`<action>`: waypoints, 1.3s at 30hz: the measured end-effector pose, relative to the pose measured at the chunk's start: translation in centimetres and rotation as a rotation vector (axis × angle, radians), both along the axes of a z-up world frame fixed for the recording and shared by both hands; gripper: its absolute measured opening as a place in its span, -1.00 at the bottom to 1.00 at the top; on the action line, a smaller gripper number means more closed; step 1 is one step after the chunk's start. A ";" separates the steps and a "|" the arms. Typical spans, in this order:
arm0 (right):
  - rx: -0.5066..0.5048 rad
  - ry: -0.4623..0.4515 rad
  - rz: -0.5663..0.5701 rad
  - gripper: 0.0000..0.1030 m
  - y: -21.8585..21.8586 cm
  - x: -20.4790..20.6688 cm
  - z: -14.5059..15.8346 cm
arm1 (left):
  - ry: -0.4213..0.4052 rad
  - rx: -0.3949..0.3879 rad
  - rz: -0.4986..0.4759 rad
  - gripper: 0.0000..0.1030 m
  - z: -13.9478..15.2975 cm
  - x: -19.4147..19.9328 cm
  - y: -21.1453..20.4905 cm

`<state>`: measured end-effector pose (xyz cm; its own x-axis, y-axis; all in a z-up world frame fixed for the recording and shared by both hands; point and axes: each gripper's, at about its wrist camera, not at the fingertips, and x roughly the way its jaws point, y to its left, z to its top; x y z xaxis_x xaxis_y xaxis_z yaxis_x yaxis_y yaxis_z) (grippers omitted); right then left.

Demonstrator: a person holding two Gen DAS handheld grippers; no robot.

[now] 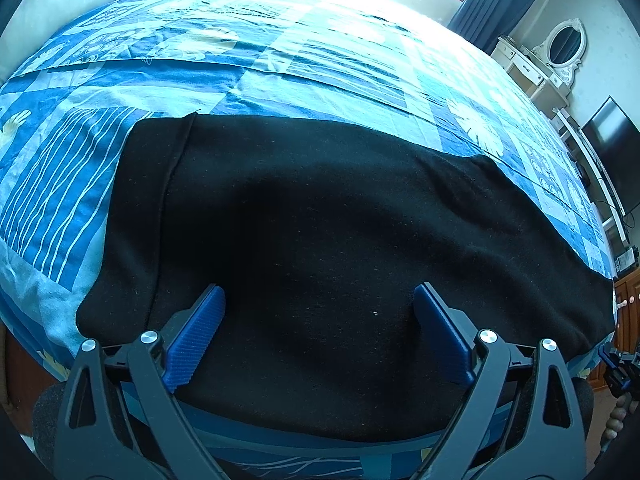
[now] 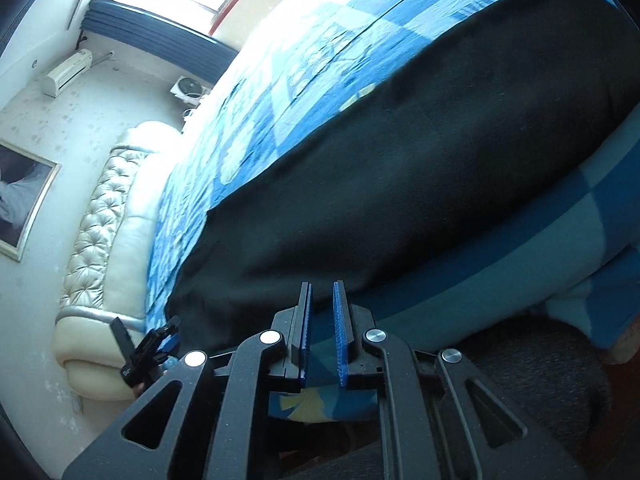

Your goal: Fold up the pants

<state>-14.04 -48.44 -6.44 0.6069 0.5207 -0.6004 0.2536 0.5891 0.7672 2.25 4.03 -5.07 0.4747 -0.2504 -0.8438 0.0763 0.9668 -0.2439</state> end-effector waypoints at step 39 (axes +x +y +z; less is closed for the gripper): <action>0.215 0.047 -0.060 -0.68 7.7 4.3 -4.4 | -0.004 0.013 -0.010 0.87 -0.2 -0.1 -0.3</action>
<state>-9.70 -40.76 -10.83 0.6149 0.6035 -0.5077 0.3216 0.3959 0.8601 2.13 3.68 -5.29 0.4754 -0.2439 -0.8453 0.0866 0.9691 -0.2310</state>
